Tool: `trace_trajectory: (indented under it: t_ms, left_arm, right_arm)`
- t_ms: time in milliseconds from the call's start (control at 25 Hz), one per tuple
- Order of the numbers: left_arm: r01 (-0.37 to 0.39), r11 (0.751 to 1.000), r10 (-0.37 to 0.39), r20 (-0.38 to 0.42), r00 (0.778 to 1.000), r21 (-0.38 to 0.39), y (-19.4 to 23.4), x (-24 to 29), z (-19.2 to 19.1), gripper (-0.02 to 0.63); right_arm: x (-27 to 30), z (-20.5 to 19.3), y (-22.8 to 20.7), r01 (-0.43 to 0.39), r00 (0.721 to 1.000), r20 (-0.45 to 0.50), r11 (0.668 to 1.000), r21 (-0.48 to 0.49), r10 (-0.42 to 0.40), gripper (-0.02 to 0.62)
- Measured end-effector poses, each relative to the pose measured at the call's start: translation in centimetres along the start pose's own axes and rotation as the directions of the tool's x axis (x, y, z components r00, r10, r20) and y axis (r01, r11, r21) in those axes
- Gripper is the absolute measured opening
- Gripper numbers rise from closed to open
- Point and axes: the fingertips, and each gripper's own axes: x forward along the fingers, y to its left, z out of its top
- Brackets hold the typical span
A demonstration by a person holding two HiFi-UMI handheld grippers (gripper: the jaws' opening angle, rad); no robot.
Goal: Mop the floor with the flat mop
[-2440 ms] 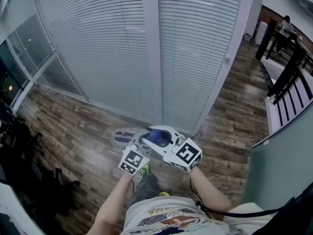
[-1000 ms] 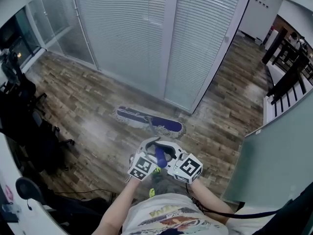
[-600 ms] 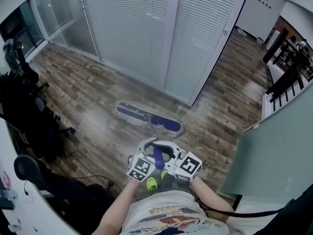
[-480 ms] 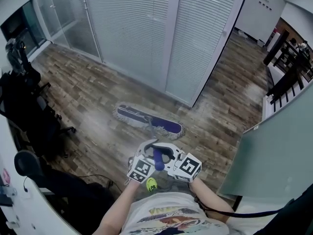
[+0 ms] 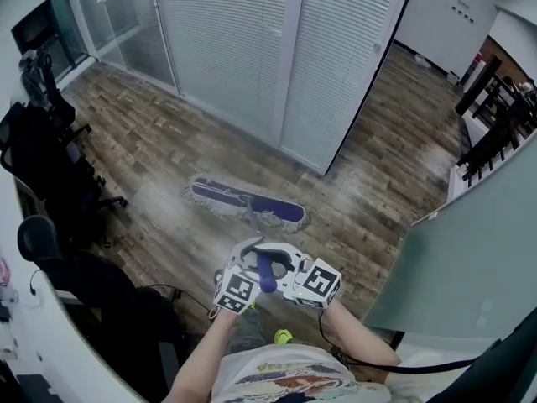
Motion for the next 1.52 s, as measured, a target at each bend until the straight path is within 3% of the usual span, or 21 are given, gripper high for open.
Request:
trace_trajectory:
  t_ms: [360,520,960,1040,1240,1520]
  left_arm:
    - [-0.068,0.997,0.068,-0.016,0.998,-0.03,-8.6,-1.9,-0.4,0.126]
    - [-0.082,0.996,0.082,-0.012,0.997,-0.037,-9.8,-2.1,-1.5,0.126]
    - [-0.087,0.993,0.093,0.072,0.993,-0.075,-4.1,-1.2,-0.5,0.126]
    - [-0.082,0.994,0.088,0.075,0.993,-0.076,-2.6,-1.1,-0.7,0.126]
    - [-0.069,0.994,0.075,0.069,0.995,-0.083,2.7,-0.5,-0.9,0.127]
    - [-0.027,0.998,0.03,0.056,0.998,-0.051,9.2,0.6,-1.9,0.127]
  right_arm:
    - [-6.4,-1.8,6.7,-0.078,0.997,-0.014,0.997,-0.007,0.078,0.189]
    - [-6.9,-2.9,7.7,-0.098,0.995,-0.029,0.995,-0.022,0.097,0.189]
    - [-3.1,-1.0,3.8,-0.101,0.994,0.04,0.994,-0.045,0.103,0.189]
    - [-1.8,-0.5,2.9,-0.109,0.992,0.054,0.991,-0.076,0.114,0.189]
    - [2.4,-0.4,-0.4,-0.093,0.996,0.011,0.995,-0.037,0.093,0.189]
    - [7.7,0.1,-4.8,-0.068,0.997,0.035,0.992,-0.107,0.072,0.189]
